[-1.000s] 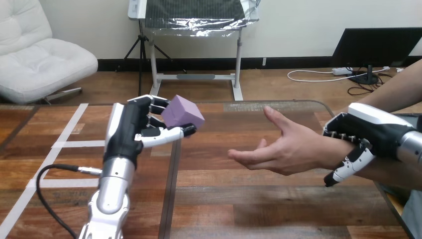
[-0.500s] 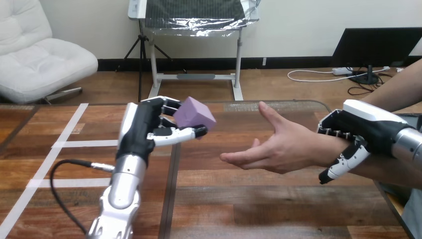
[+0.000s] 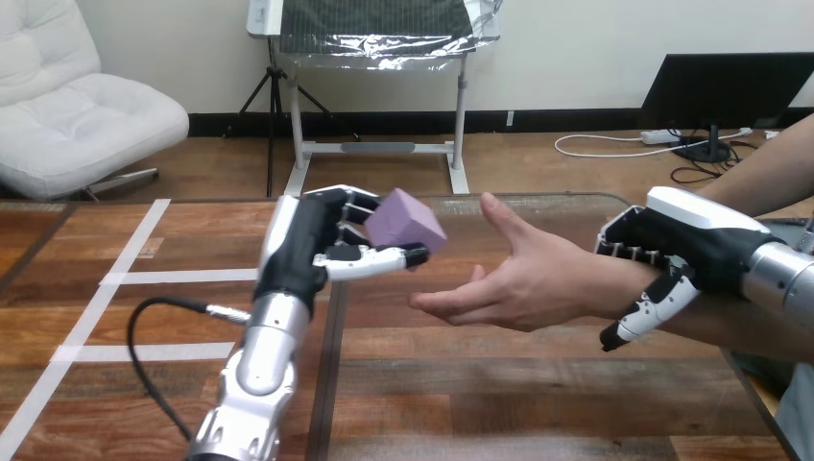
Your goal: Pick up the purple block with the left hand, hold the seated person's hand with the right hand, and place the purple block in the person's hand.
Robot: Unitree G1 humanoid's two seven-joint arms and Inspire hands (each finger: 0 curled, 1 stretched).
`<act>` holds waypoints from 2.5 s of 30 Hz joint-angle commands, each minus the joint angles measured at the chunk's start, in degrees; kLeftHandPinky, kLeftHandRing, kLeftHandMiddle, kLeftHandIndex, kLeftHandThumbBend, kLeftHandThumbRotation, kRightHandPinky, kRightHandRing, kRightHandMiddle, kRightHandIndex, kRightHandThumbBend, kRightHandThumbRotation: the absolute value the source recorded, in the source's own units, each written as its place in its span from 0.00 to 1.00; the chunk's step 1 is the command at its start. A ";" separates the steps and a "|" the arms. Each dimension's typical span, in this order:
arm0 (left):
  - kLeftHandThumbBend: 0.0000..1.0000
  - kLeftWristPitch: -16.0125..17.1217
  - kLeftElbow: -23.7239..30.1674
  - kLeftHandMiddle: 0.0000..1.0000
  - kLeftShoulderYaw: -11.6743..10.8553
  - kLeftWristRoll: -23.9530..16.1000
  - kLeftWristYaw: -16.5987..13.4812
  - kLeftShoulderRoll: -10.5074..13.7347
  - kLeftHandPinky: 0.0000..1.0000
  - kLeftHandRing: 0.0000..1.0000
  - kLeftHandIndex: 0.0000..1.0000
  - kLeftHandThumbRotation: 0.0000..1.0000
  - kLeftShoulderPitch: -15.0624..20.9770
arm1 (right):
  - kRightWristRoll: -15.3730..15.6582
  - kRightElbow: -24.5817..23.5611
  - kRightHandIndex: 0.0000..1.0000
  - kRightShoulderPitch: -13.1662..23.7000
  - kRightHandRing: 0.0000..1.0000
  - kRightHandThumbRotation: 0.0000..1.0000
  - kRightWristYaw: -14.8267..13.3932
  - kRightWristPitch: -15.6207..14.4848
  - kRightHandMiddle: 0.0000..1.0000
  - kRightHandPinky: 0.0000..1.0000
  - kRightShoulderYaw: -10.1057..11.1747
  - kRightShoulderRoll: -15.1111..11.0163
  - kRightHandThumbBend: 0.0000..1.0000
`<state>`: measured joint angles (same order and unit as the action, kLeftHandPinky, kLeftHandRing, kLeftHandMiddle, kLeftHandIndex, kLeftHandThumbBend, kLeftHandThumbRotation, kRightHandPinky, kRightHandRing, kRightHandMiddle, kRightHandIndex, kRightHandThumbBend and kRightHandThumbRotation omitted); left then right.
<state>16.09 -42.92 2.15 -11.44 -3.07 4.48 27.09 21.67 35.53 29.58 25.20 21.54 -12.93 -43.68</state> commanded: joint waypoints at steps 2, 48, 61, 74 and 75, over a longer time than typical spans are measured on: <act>0.62 0.68 -0.17 0.41 1.48 -0.57 -0.17 -0.99 0.30 0.35 0.47 0.00 5.15 | -1.71 -2.48 0.49 1.55 0.39 0.01 0.15 -0.80 0.45 0.34 1.11 2.43 0.91; 0.61 0.31 1.00 0.44 6.43 -2.20 2.56 -4.25 0.33 0.39 0.47 0.00 3.86 | -2.14 -5.46 0.48 0.51 0.42 0.02 0.22 -2.05 0.46 0.37 1.49 2.93 0.91; 0.61 0.45 1.15 0.43 6.38 -2.17 3.01 -4.10 0.33 0.39 0.47 0.00 3.41 | -1.78 -5.72 0.49 0.41 0.41 0.02 0.08 -2.36 0.46 0.36 1.36 2.88 0.91; 0.60 1.05 1.71 0.43 6.10 -2.11 2.81 -3.66 0.33 0.38 0.47 0.00 2.89 | -1.74 -5.82 0.52 0.30 0.47 0.03 0.65 -2.57 0.50 0.43 1.11 2.63 0.90; 0.60 1.10 1.77 0.43 6.05 -2.04 2.78 -3.66 0.33 0.38 0.47 0.00 2.84 | -1.73 -5.77 0.53 0.30 0.48 0.04 0.68 -2.35 0.51 0.44 1.07 2.57 0.90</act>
<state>16.08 -43.96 7.02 -13.12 -0.61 1.22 27.94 21.63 30.52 29.47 25.46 18.54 -12.93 -42.47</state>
